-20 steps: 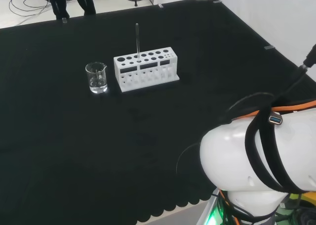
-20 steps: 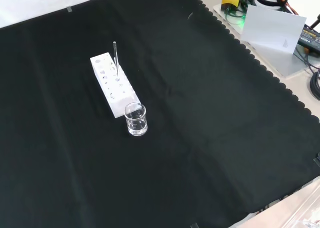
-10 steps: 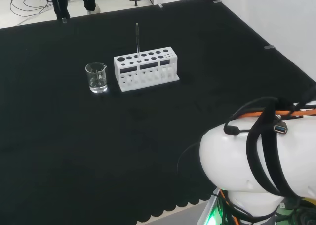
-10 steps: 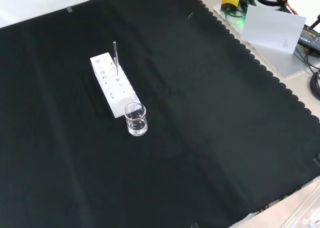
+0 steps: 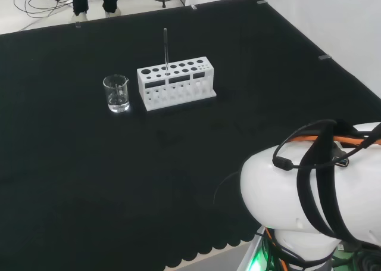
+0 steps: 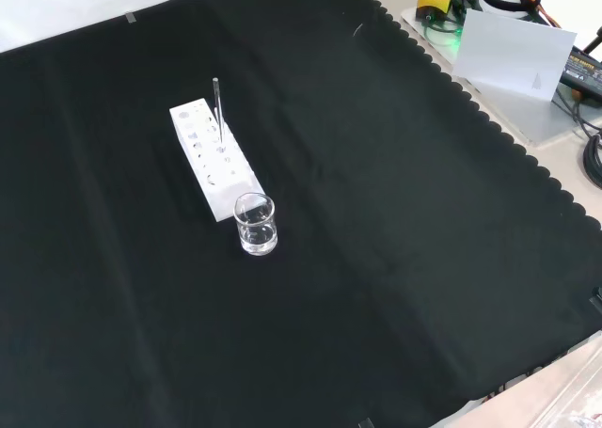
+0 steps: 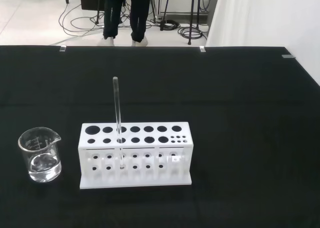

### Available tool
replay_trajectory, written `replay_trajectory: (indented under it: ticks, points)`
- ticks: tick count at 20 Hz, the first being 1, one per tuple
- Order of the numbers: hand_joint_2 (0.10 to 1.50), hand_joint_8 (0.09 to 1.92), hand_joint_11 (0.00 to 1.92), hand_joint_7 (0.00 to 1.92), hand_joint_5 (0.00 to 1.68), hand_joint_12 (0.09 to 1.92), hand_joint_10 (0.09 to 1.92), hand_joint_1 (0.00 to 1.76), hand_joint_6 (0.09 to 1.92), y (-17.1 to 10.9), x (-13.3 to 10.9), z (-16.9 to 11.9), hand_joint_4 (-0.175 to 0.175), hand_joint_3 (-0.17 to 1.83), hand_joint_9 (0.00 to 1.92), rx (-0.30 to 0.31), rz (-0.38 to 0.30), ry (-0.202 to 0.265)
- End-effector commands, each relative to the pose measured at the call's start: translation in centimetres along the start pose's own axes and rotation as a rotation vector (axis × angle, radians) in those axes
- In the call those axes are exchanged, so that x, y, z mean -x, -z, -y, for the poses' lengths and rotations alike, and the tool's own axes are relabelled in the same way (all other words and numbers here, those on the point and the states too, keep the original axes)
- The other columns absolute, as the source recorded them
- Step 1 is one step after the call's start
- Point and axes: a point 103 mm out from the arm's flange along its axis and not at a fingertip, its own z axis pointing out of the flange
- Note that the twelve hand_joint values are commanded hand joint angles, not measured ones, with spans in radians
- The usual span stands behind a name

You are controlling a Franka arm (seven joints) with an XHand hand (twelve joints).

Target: Take the glass rod from the white test tube rack.

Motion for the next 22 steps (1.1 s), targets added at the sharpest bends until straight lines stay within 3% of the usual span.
replay_trajectory:
  ticks: [1,5,13,22]
  points:
    - [0.94,0.3,0.0,0.0,0.0,1.01,0.57,0.65,0.09,-0.4,3.2,0.0,-0.148,0.42,0.0,-0.03,-0.083,-0.03]
    - [0.93,0.39,0.0,0.0,0.0,1.09,0.64,0.65,0.09,-0.3,3.8,-1.4,-0.148,0.43,0.0,-0.003,-0.125,-0.064]
    - [0.92,0.51,0.0,0.0,0.03,1.27,0.78,0.64,0.09,-2.0,3.1,-6.5,-0.149,0.45,0.0,-0.027,-0.063,0.014]
    - [0.91,0.61,0.02,0.0,0.05,1.45,0.85,0.64,0.09,-4.0,1.8,-11.2,-0.153,0.48,0.05,-0.08,-0.002,0.059]
